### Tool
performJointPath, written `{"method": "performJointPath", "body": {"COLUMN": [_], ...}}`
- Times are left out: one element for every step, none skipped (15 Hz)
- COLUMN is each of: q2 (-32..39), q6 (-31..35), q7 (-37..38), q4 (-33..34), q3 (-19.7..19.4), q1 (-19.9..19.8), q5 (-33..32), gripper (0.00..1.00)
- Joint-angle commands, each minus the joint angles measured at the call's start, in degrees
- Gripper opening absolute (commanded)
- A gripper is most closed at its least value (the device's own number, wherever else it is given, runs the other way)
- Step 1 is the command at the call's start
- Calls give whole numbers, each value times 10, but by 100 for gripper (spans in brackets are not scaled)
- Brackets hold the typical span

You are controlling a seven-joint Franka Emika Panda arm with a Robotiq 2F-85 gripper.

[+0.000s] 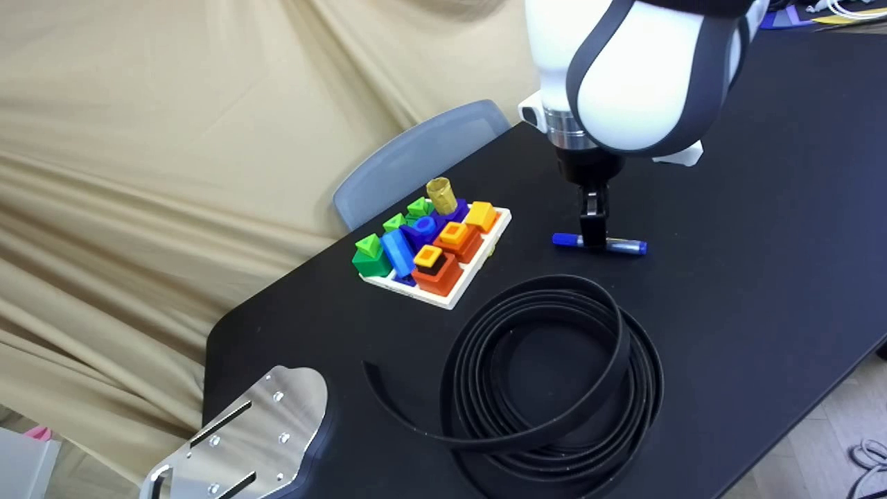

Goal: Move the marker to the right slightly

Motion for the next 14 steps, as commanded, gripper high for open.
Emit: {"method": "performJointPath", "body": {"q2": [14,17,19,20,20,20,19,18,14,10,1,-7,-22,-40], "q6": [-7,-8,-8,-8,-9,-10,-11,-12,-14,-16,-19,-20,-23,-27], "q7": [25,25,24,24,24,22,20,18,15,13,12,11,12,12], "q4": [21,23,25,25,26,27,26,25,23,21,15,10,1,-10], "q3": [1,1,2,2,3,4,7,10,13,16,20,23,25,28], "q1": [4,4,3,3,3,2,-1,-3,-6,-8,-13,-16,-20,-26], "q5": [-5,-5,-4,-4,-4,-3,-1,1,4,7,12,16,20,25], "gripper": [53,45,39,31,25,19,11,5,1,5,5,5,5,5]}}
